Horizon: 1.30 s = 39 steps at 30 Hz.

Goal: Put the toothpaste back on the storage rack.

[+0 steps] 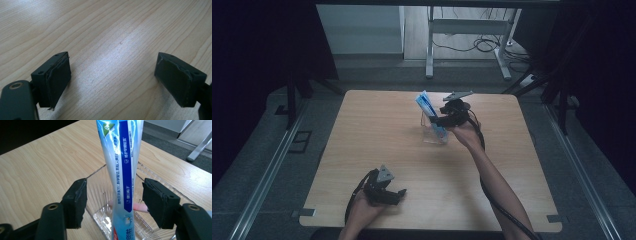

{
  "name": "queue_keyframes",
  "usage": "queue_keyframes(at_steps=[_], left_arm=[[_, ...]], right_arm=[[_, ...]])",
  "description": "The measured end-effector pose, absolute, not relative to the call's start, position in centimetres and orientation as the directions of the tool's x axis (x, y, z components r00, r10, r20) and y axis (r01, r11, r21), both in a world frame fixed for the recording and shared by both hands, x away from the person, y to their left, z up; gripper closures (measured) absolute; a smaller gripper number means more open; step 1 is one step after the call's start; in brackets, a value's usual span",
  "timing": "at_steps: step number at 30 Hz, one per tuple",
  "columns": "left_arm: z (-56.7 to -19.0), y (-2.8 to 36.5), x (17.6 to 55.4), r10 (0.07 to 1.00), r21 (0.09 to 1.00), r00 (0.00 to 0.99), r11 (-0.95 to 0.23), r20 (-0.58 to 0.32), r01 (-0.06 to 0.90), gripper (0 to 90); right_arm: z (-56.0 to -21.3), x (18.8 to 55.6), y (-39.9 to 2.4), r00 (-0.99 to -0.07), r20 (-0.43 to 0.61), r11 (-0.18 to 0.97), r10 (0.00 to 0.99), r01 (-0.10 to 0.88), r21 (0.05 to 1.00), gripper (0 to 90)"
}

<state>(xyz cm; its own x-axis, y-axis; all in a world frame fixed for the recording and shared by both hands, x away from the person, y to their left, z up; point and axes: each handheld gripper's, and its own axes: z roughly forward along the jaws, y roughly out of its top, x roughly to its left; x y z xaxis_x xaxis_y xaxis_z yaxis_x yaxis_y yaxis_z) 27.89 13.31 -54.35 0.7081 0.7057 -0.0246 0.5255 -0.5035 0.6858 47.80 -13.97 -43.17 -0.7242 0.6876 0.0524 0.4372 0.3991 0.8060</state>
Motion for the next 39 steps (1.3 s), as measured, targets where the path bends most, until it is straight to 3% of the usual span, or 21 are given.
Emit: queue_keyframes(at_steps=[30, 39], left_arm=[[-54.3, 13.3, 27.9, 0.705, 0.686, 0.708, -0.503, -0.025, 0.525, 13.9], [-54.3, 13.3, 27.9, 0.705, 0.686, 0.709, -0.503, -0.026, 0.526, 13.9]], right_arm=[[-43.4, 44.5, -17.4, -0.758, 0.057, 0.422, 0.650, 0.422, 0.803, 15.0], [-44.0, 43.9, -18.3, -0.755, 0.055, 0.425, 0.653, 0.426, 0.799, 13.2]])
